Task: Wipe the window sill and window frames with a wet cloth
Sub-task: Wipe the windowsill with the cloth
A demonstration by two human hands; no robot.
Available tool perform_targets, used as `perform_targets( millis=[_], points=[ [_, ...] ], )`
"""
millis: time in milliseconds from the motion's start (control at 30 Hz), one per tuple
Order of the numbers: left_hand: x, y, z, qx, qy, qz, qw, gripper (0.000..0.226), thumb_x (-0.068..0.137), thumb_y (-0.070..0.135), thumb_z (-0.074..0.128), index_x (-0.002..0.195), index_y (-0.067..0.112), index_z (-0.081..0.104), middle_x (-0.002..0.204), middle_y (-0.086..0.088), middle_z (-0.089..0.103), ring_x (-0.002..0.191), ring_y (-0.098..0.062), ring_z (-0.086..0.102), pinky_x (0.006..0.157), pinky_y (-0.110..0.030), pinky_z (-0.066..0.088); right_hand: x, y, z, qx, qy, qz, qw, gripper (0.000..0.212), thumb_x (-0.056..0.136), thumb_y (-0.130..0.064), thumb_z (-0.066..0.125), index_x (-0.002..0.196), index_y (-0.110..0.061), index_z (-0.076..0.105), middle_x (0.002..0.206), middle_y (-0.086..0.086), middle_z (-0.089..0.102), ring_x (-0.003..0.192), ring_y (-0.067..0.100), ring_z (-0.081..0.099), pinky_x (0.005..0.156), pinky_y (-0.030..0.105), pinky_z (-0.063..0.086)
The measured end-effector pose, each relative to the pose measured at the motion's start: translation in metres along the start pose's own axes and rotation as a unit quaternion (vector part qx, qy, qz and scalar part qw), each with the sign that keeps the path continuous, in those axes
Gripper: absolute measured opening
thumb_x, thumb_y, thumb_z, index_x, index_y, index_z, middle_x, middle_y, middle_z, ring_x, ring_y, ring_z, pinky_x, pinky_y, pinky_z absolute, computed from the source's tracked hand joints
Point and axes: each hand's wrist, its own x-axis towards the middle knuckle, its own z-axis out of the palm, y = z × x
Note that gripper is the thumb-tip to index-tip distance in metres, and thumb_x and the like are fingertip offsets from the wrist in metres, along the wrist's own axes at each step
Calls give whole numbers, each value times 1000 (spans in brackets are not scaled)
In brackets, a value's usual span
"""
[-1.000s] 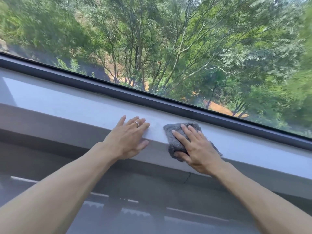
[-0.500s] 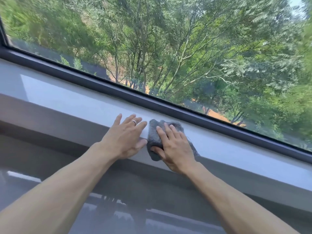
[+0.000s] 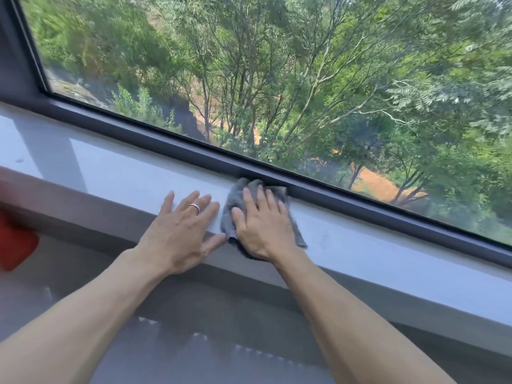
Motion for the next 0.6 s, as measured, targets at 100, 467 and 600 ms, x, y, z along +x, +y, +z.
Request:
perform_targets(
  millis=[100, 467, 600],
  points=[
    [-1, -17, -4, 24, -23, 8, 999, 108, 66, 79, -12, 154, 25, 18, 163, 1, 15, 151, -16, 3, 121, -48, 2, -8, 3, -4, -8, -20, -83, 996, 60, 102, -56, 17, 157, -35, 5, 165, -6, -6, 151, 12, -6, 122, 38, -3],
    [-6, -48, -12, 36, -32, -1, 999, 98, 71, 73, -13, 153, 28, 16, 163, 2, 14, 151, -16, 4, 121, -49, 4, -6, -10, -7, -50, -33, -151, 987, 89, 80, -72, 0, 157, -29, -3, 165, 3, -10, 151, 19, -10, 122, 48, -2],
    [-8, -55, -13, 23, -23, 0, 999, 97, 73, 70, -10, 152, 25, 23, 162, 0, 17, 151, -17, 6, 122, -47, 4, -41, 25, -6, -110, -50, -156, 980, 87, 80, -72, 10, 155, -33, -10, 164, 2, -15, 151, 21, -14, 121, 51, 2]
  ],
)
